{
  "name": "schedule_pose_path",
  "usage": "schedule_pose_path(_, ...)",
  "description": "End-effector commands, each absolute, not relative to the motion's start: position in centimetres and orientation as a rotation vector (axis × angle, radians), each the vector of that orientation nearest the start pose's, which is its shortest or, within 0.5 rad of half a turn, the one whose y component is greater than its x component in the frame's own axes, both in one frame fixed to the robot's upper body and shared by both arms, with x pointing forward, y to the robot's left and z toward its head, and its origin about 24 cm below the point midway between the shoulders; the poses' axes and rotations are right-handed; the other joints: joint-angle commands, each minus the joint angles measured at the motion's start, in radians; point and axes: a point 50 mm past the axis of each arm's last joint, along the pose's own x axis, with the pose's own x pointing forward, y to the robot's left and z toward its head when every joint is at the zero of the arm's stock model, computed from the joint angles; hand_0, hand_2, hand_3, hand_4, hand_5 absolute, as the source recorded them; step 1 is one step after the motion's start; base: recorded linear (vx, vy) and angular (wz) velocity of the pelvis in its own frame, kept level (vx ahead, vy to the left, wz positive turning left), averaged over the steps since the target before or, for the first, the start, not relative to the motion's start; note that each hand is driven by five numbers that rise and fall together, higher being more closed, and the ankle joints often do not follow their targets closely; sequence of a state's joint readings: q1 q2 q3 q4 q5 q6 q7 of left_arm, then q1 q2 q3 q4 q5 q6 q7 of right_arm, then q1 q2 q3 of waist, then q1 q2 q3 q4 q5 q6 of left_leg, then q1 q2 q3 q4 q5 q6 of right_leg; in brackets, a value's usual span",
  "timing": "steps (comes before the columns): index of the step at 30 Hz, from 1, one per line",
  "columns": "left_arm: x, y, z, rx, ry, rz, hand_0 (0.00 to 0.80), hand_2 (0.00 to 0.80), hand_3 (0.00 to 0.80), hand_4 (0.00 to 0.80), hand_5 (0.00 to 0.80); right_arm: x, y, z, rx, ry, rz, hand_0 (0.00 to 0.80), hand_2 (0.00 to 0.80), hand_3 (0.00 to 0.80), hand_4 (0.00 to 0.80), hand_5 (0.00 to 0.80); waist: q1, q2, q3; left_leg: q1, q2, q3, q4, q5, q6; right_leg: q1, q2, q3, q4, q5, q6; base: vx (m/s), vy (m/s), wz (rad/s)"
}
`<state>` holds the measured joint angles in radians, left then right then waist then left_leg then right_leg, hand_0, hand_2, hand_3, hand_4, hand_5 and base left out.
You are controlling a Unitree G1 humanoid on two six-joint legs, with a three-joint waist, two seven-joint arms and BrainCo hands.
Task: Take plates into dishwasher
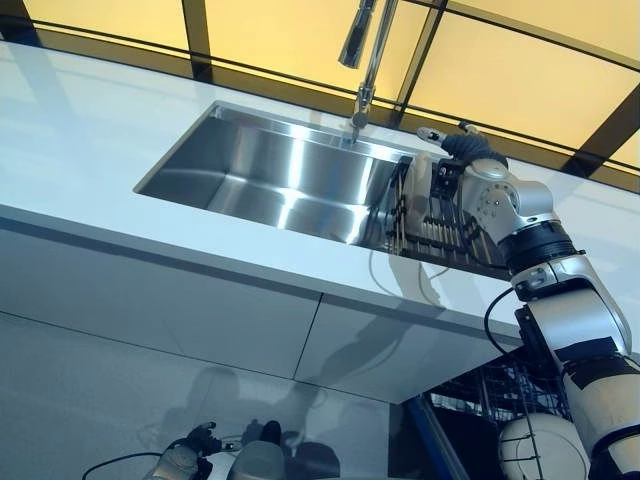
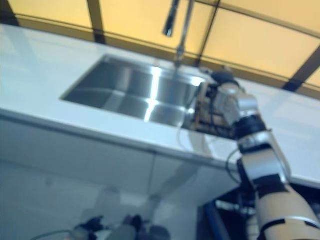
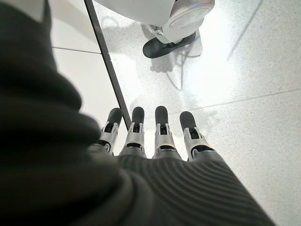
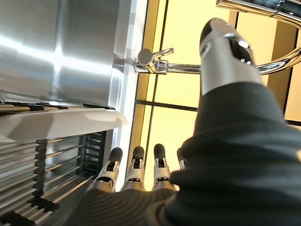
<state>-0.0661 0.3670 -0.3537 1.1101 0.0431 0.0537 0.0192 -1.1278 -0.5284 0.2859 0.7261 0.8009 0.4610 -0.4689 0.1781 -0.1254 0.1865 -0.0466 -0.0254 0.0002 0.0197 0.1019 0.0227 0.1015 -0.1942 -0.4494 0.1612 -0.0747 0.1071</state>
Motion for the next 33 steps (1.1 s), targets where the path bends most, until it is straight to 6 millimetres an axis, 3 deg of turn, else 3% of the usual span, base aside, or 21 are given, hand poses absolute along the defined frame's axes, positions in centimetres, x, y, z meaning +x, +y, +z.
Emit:
schedule_pose_path(1, 13.5, 24.6, -14.4, 0.596, 1.120, -0.141, 0.000, 0.000, 0.000, 0.000, 0.000, 40.6, -21.4, 23.5, 0.071, 0.123, -0.311, 0.000, 0.000, 0.000, 0.000, 0.000, 0.016, 0.059, -0.047, 0.162, -0.027, 0.051, -0.107, -0.115, 0.010, -0.102, -0.004, 0.015, 0.188, 0.076, 0.012, 0.000, 0.000, 0.00)
schedule_pose_path(20, 13.5, 24.9, -14.3, 0.585, 1.115, -0.113, 0.000, 0.000, 0.000, 0.000, 0.000, 40.2, -22.6, 20.8, 0.088, 0.276, -0.293, 0.000, 0.000, 0.000, 0.000, 0.000, 0.002, 0.051, -0.042, 0.158, -0.022, 0.064, -0.107, -0.116, 0.008, -0.112, 0.003, 0.030, 0.190, 0.076, 0.015, -0.002, 0.000, -0.02)
schedule_pose_path(33, 13.4, 24.8, -14.4, 0.585, 1.112, -0.115, 0.000, 0.000, 0.000, 0.000, 0.000, 40.3, -21.9, 22.0, 0.089, 0.207, -0.270, 0.000, 0.000, 0.000, 0.000, 0.000, 0.000, 0.050, -0.041, 0.158, -0.020, 0.069, -0.107, -0.116, 0.005, -0.112, 0.005, 0.030, 0.182, 0.076, 0.015, 0.000, 0.002, -0.02)
